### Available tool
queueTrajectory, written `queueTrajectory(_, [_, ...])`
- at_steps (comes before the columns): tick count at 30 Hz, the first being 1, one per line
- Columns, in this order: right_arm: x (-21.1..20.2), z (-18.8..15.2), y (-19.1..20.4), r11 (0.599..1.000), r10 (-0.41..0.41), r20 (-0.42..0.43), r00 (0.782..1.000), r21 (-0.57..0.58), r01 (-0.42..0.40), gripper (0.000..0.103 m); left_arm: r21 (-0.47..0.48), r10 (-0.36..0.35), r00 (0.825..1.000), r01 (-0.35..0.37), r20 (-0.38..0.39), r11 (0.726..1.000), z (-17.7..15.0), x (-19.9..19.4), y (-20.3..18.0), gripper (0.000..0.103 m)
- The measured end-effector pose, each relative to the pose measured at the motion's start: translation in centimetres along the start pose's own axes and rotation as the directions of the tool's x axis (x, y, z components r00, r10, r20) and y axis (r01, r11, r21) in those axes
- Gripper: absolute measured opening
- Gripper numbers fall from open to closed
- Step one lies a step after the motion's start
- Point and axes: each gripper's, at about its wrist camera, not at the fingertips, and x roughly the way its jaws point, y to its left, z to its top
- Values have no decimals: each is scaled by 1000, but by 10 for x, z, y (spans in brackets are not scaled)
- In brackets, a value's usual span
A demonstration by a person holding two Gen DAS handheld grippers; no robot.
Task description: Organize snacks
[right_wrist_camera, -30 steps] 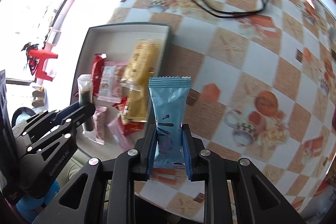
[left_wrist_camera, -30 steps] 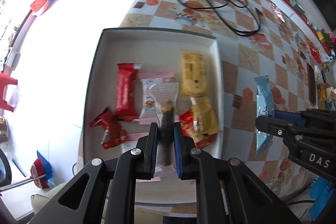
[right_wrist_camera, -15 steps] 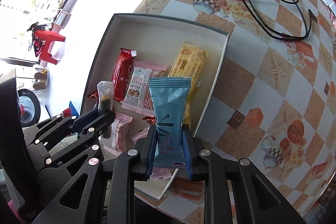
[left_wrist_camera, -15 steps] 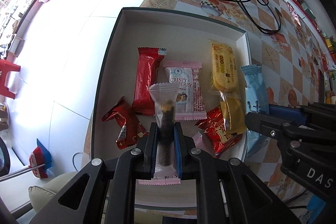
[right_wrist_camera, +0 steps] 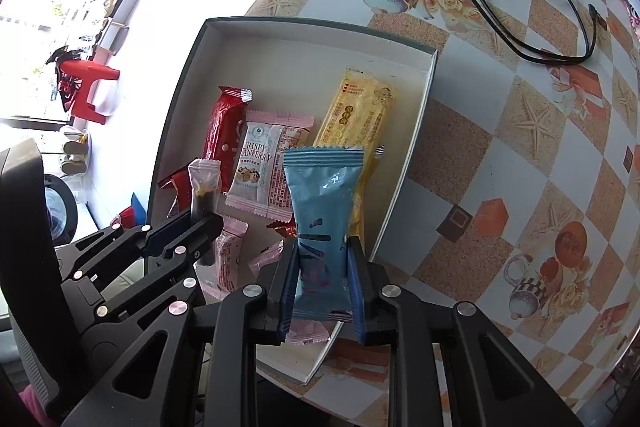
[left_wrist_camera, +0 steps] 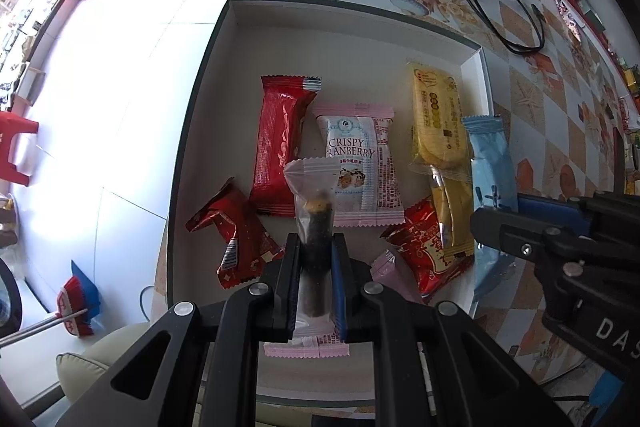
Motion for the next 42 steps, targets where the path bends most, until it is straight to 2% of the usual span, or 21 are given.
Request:
queueTrajectory(8, [14, 10, 2, 1000, -6, -41, 999, 2, 6, 25, 7, 14, 1000, -14, -16, 1000, 8, 12, -6, 17])
queueTrajectory(10, [15, 10, 2, 1000, -5, -47, 999, -1, 5, 25, 10, 16, 1000, -15, -13, 1000, 9, 13, -7, 24])
queueTrajectory(11, [16, 10, 1, 1000, -4, -51, 999, -1, 4, 25, 11, 18, 1000, -18, -11, 1000, 9, 13, -8, 35])
queueTrajectory(12, [16, 10, 0, 1000, -5, -54, 999, -3, 5, 25, 12, 22, 1000, -22, -9, 1000, 10, 13, -9, 54])
queueTrajectory(13, [16, 10, 0, 1000, -11, -56, 998, -5, 11, 25, 11, 31, 1000, -31, -1, 999, 10, 12, -10, 65])
queueTrajectory(14, [16, 9, 0, 1000, -22, -58, 998, -8, 21, 31, 9, 43, 999, -43, 14, 999, 10, 9, -10, 79])
queueTrajectory(15, [15, 9, 0, 1000, -27, -56, 998, -11, 27, 41, 6, 47, 999, -48, 24, 999, 11, 8, -11, 81])
queueTrajectory(16, [13, 8, 0, 999, -36, -43, 998, -15, 36, 65, 9, 48, 998, -48, 29, 999, 12, 6, -12, 81])
queueTrajectory(17, [9, 8, 0, 999, -45, -24, 999, -19, 44, 73, 8, 46, 999, -46, 25, 999, 13, 6, -12, 81])
queueTrajectory(19, [6, 8, -1, 998, -54, -19, 998, -28, 53, 73, 8, 56, 998, -56, 10, 998, 14, 7, -15, 81])
queueTrajectory(22, [4, 6, -1, 997, -64, -15, 998, -35, 64, 73, 16, 123, 992, -123, -9, 992, 17, 11, -17, 84])
queueTrajectory(24, [1, 5, -1, 996, -76, -6, 997, -40, 76, 73, 14, 143, 990, -143, -2, 990, 18, 10, -15, 85])
queueTrajectory(25, [0, 4, -2, 996, -83, -1, 997, -41, 83, 83, 11, 148, 989, -148, -1, 989, 19, 10, -15, 85])
queueTrajectory(26, [-1, 3, -2, 995, -90, 7, 996, -40, 90, 98, 8, 157, 988, -157, 0, 988, 20, 10, -13, 85])
queueTrajectory(27, [-4, 2, -2, 994, -99, 23, 995, -39, 99, 103, 6, 171, 985, -171, -1, 985, 20, 9, -13, 85])
queueTrajectory(40, [-21, -6, -5, 981, -172, 75, 982, -76, 178, 102, -5, 143, 989, -143, -23, 990, 17, 5, -4, 85])
queueTrajectory(42, [-22, -7, -2, 978, -181, 78, 980, -88, 187, 102, -3, 146, 989, -146, -18, 989, 7, -2, -8, 85])
